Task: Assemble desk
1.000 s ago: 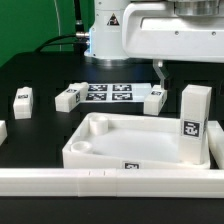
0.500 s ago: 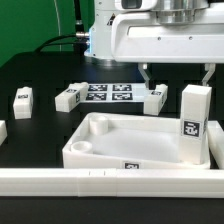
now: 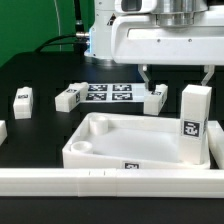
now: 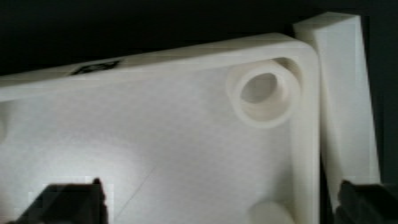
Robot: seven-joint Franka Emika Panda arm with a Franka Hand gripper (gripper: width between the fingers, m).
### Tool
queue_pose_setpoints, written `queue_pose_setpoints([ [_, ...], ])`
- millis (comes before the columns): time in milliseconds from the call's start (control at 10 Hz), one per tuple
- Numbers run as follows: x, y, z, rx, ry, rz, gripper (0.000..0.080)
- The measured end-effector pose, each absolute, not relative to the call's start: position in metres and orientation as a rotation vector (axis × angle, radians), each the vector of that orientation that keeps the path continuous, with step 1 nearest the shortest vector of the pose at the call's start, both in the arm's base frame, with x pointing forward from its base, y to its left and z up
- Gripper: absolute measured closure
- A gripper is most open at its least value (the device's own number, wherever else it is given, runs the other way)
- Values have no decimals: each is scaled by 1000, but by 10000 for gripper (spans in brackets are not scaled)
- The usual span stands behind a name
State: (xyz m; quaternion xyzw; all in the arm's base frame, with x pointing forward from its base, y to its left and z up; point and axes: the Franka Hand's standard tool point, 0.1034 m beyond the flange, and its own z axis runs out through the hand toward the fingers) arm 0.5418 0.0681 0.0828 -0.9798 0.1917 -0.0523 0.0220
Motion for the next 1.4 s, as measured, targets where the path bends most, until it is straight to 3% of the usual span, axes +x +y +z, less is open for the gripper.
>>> queue_pose_setpoints([
  [300,501,53,68,-3055,563,-152,151],
  [700,499,51,66,-3060,547,-137,151],
  [1200,467,25,58,-2951,729,381,151],
  [1400,467,21,57,-2907,717,577,151],
])
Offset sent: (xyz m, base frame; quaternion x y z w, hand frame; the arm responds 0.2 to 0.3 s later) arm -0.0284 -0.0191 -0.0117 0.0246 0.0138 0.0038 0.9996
